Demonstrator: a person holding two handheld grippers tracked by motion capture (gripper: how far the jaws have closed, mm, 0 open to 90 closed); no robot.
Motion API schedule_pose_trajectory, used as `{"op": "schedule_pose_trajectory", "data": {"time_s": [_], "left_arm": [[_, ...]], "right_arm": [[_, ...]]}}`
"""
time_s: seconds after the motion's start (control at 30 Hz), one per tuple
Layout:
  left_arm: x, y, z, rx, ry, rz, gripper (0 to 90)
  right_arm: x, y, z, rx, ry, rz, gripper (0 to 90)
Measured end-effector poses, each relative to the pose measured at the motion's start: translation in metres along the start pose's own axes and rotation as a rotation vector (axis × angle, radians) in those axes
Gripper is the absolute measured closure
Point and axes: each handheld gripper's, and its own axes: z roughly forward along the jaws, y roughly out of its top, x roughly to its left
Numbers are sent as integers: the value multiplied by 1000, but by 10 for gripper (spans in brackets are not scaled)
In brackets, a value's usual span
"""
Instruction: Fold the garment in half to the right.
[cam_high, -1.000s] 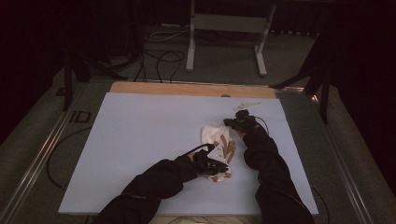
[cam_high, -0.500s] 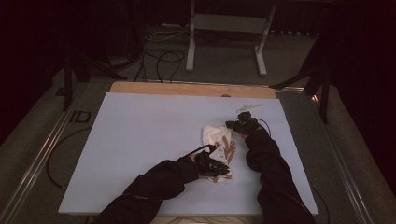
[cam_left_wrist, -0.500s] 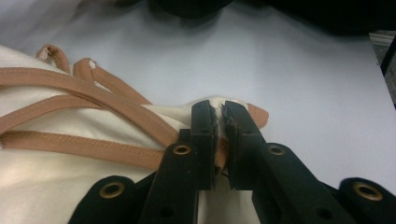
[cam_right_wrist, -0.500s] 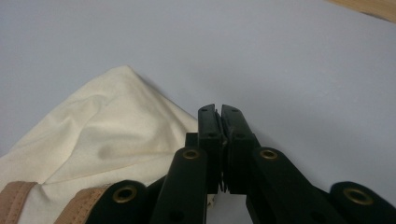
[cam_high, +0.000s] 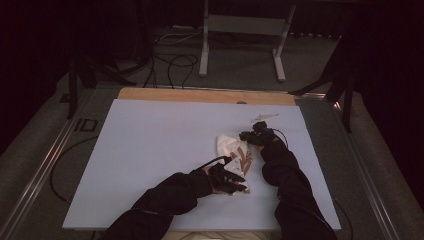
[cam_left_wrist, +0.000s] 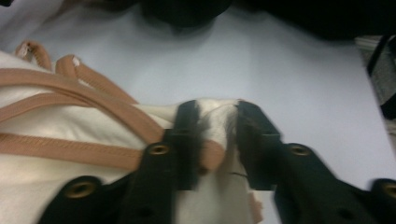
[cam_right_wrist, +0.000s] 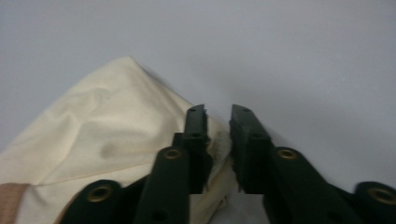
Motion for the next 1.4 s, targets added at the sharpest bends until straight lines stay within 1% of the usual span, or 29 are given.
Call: {"op": "schedule_pose_trajectory", "data": {"time_s": [0.03, 0.1, 0.17, 0.2, 0.23, 0.3, 0.33, 0.47, 0.53, 0.57, 0.67, 0.7, 0.73, 0.77, 0.83, 0.87, 0.9, 0.97, 1.0, 1.03, 1.1, 1.13, 1.2, 1.23, 1.27, 1.3, 1.33, 1.37, 1.4], "left_arm": [[-1, 0, -1, 2, 6, 14, 612], [-5, 1, -3, -2, 14, 16, 557], [-6, 2, -6, -7, 22, 22, 509], [-7, 2, -7, -9, 19, 29, 501], [-8, 2, -9, -14, 27, 28, 467], [-9, 3, -12, -20, 29, 24, 440], [-9, 3, -14, -21, 34, 27, 401], [-10, 4, -22, -23, 54, 32, 310], [-10, 4, -24, -31, 59, 27, 268], [-10, 3, -29, -44, 57, 13, 243], [-9, 2, -37, -56, 52, 1, 185], [-9, 2, -37, -56, 52, 1, 151], [-9, 0, -42, -70, 42, -3, 143], [-8, -2, -44, -78, 41, -5, 117], [-8, -5, -49, -83, 38, -7, 81], [-8, -7, -52, -84, 49, -8, 63], [-8, -9, -54, -92, 48, -8, 38], [-8, -13, -59, -101, 75, -3, 12], [-8, -16, -62, -114, 84, -8, 8], [-8, -18, -65, -121, 92, -17, 5], [-8, -24, -71, -133, 110, -27, 4], [-8, -27, -75, -136, 116, -32, 5], [-9, -33, -82, -139, 127, -47, 5], [-9, -37, -86, -144, 130, -57, 5], [-9, -37, -86, -144, 130, -57, 4], [-10, -45, -93, -139, 152, -69, 5], [-10, -49, -97, -142, 159, -77, 5], [-10, -49, -97, -142, 159, -77, 5], [-12, -58, -104, -149, 185, -88, 5]], "right_arm": [[1, 1, -1, -6, 6, 1, 703], [2, 3, -3, -5, 16, 2, 623], [5, 6, -6, -8, 14, 0, 562], [6, 7, -7, -10, 11, -1, 525], [7, 8, -9, -18, 14, 1, 486], [8, 11, -12, -22, 18, -1, 423], [10, 13, -13, -23, 23, -1, 394], [13, 19, -18, -31, 32, 5, 307], [14, 20, -19, -35, 31, 6, 289], [15, 22, -22, -40, 40, 8, 241], [18, 26, -26, -45, 50, 4, 210], [20, 27, -27, -46, 50, 5, 206], [21, 28, -28, -48, 53, 2, 206], [22, 29, -29, -49, 60, 5, 208], [26, 30, -32, -51, 64, -6, 223], [29, 30, -33, -51, 69, -9, 234], [32, 31, -35, -49, 76, -21, 241], [37, 31, -36, -48, 81, -40, 261], [40, 31, -37, -49, 91, -48, 273], [43, 31, -38, -47, 89, -51, 278], [48, 31, -40, -43, 105, -70, 346], [51, 30, -41, -44, 106, -80, 348], [57, 27, -41, -35, 121, -95, 417], [61, 26, -41, -30, 122, -104, 421], [63, 25, -41, -28, 127, -115, 432], [66, 23, -41, -20, 135, -122, 472], [69, 22, -41, -18, 133, -136, 480], [72, 21, -41, -13, 132, -142, 489], [74, 19, -40, -8, 133, -145, 519]]}}
